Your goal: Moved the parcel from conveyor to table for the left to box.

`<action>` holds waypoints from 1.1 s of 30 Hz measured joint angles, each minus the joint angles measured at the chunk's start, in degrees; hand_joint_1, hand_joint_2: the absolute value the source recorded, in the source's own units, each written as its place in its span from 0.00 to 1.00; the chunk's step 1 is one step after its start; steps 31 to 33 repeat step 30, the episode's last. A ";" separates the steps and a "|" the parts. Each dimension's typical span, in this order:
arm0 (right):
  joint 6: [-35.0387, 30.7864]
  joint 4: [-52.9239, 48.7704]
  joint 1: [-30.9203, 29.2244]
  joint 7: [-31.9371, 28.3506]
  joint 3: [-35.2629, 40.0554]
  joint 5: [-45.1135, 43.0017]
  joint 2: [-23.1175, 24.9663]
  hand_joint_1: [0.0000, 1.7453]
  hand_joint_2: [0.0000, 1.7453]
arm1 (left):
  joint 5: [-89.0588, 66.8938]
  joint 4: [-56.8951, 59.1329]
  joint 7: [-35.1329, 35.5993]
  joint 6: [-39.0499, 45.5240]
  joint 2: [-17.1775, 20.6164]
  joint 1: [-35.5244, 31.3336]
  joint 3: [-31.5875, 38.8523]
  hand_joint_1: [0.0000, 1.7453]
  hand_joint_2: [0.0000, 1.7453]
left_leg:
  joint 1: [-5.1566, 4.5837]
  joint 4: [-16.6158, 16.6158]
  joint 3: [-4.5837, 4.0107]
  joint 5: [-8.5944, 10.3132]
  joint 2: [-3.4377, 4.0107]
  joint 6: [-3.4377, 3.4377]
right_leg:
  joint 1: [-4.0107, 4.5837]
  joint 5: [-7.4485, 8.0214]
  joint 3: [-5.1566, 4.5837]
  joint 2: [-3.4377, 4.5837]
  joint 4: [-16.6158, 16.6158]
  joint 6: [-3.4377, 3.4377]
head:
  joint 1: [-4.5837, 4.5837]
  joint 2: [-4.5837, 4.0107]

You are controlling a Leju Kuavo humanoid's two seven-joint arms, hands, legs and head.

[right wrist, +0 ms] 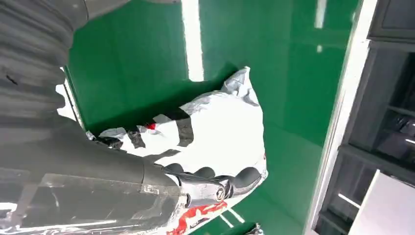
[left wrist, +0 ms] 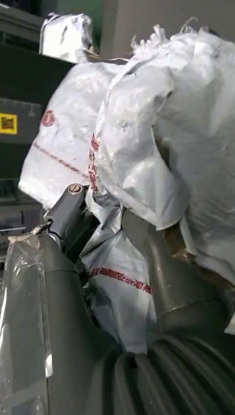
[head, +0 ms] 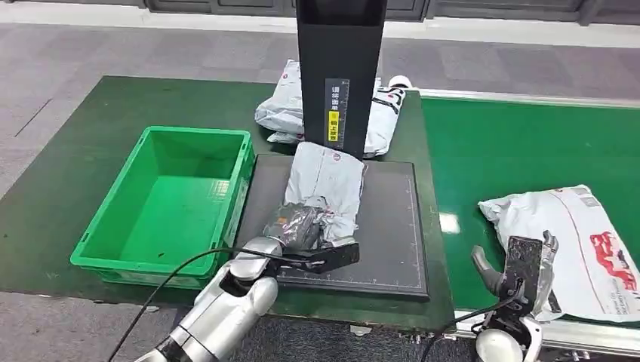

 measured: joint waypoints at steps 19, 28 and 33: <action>-1.14 -0.98 1.72 -2.47 -2.56 -2.12 0.50 0.00 1.00 | -3.45 -25.73 -2.06 17.71 2.78 7.12 7.67 1.00 1.00 | 0.01 -0.01 -0.13 -0.03 0.02 -0.04 | 0.01 -0.06 -0.18 0.04 0.04 -0.06 | 0.00 -0.02; -1.95 -0.70 3.62 -5.27 -2.97 -5.46 0.37 0.00 1.00 | -5.40 -41.15 -5.25 30.42 4.00 14.07 13.37 1.00 1.00 | 0.01 -0.01 -0.14 -0.09 0.02 -0.05 | 0.01 -0.11 -0.19 0.04 0.02 -0.04 | 0.00 0.00; -1.97 -0.55 3.63 -5.35 -2.97 -5.53 0.37 0.00 1.00 | -5.40 -42.56 -5.31 30.42 4.17 14.80 14.14 1.00 1.00 | 0.01 -0.01 -0.14 -0.09 0.03 -0.05 | 0.01 -0.10 -0.19 0.05 0.02 -0.04 | 0.00 -0.02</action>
